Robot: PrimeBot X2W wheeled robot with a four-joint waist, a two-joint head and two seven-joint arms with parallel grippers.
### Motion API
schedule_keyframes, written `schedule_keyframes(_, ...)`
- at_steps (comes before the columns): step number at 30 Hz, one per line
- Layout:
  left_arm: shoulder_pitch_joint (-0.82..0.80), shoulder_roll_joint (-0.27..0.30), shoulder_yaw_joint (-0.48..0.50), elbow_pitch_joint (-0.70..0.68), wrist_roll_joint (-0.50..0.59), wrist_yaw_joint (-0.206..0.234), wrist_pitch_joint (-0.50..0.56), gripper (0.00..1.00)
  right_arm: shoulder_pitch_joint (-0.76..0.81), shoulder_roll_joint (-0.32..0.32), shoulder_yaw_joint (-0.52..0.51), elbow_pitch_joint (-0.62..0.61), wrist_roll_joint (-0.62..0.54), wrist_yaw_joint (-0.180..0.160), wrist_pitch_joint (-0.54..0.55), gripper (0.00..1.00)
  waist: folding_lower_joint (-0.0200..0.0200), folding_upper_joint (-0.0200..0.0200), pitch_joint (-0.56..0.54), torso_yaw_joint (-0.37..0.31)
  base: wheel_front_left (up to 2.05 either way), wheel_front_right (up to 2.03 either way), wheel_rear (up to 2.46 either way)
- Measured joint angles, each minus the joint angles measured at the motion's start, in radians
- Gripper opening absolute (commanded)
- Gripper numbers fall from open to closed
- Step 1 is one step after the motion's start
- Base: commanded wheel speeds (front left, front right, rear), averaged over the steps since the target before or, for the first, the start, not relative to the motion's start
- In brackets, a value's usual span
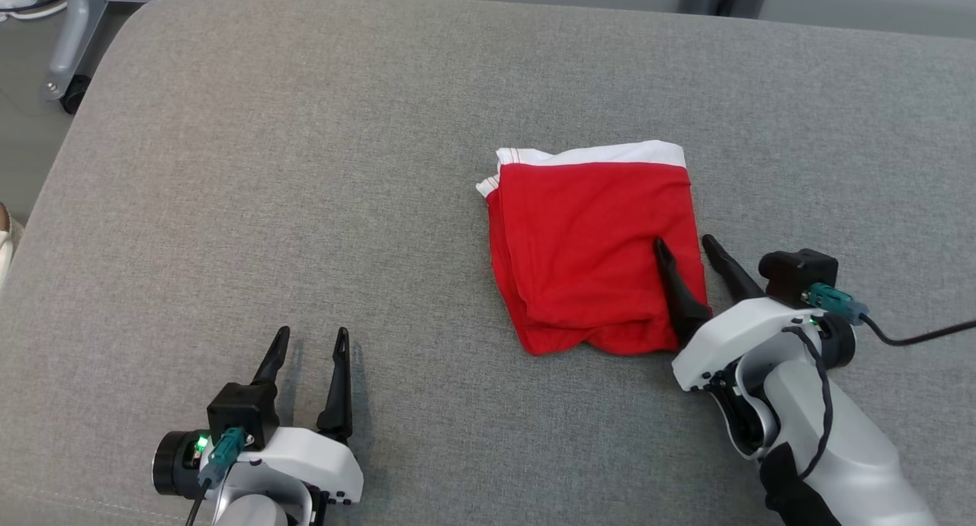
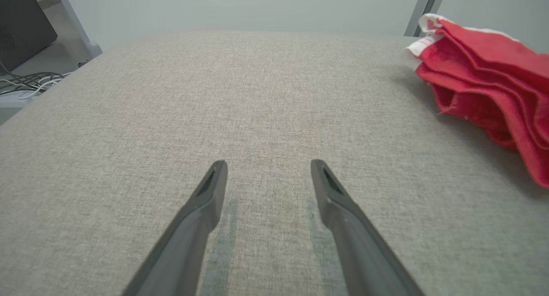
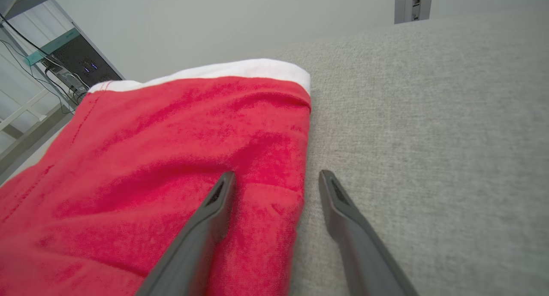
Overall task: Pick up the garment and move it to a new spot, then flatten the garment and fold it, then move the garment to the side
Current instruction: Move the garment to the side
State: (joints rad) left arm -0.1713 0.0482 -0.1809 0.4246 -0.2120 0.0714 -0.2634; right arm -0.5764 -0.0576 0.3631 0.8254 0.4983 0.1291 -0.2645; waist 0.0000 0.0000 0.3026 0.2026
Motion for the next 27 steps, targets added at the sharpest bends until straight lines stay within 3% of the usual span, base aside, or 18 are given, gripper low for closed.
schedule_keyframes(1,0.0,0.0,0.0,0.0,0.0,0.0,0.0,1.0,-0.012,0.0,0.012,0.014,0.009,0.0,0.0,0.0,0.0,0.0,-0.001,0.002,0.0,0.0,0.0)
schedule_keyframes(12,0.01,0.001,0.029,-0.003,0.031,-0.012,0.0,1.0,0.008,0.011,-0.007,-0.014,0.033,0.002,0.001,0.0,0.0,0.0,-0.037,-0.062,0.0,0.0,0.0)
schedule_keyframes(18,0.022,0.001,0.06,0.0,0.055,-0.023,0.0,1.0,0.066,0.01,-0.015,-0.053,0.063,0.002,0.001,0.0,0.0,0.0,-0.064,-0.172,0.0,0.0,0.0)
schedule_keyframes(27,0.015,0.0,0.092,0.014,0.095,-0.05,0.0,1.0,0.117,0.009,0.007,-0.102,0.071,0.002,0.001,0.0,0.0,0.0,-0.079,-0.391,0.0,0.0,0.0)
